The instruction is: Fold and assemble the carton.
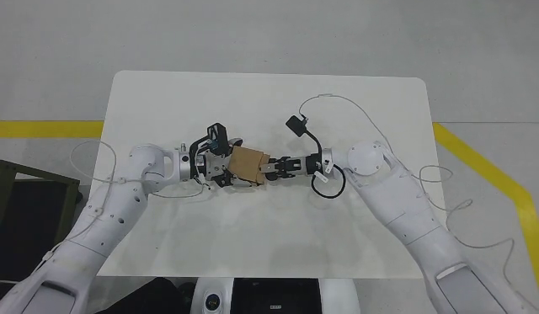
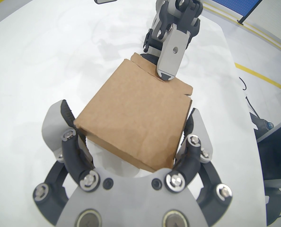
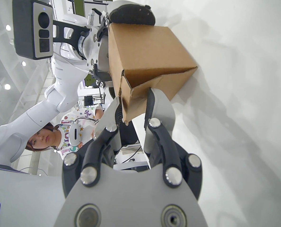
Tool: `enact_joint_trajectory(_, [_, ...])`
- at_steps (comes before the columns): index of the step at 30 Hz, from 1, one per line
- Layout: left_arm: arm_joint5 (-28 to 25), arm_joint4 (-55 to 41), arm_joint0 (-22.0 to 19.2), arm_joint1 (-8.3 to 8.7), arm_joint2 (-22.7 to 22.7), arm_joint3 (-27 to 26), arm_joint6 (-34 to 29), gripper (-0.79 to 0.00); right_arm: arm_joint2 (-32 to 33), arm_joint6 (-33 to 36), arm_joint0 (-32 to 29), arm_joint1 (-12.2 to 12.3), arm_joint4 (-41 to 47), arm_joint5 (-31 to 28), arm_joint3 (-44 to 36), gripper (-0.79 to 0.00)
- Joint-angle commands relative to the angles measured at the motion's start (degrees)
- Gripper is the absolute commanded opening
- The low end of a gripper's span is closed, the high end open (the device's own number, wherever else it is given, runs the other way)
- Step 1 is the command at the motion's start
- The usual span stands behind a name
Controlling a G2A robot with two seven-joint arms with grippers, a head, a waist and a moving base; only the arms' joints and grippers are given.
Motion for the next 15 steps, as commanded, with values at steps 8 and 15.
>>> enact_joint_trajectory(8, [0.00,-0.24,0.02,0.19,0.22,-0.26,-0.17,0.000,-1.64,0.05,1.62,-0.81,-0.25,-0.37,1.17,-0.622])
enact_joint_trajectory(15, [0.00,-0.32,0.01,0.30,0.47,-0.41,-0.24,0.000,-1.95,-0.11,2.03,-1.18,0.38,-1.85,1.06,-0.526])
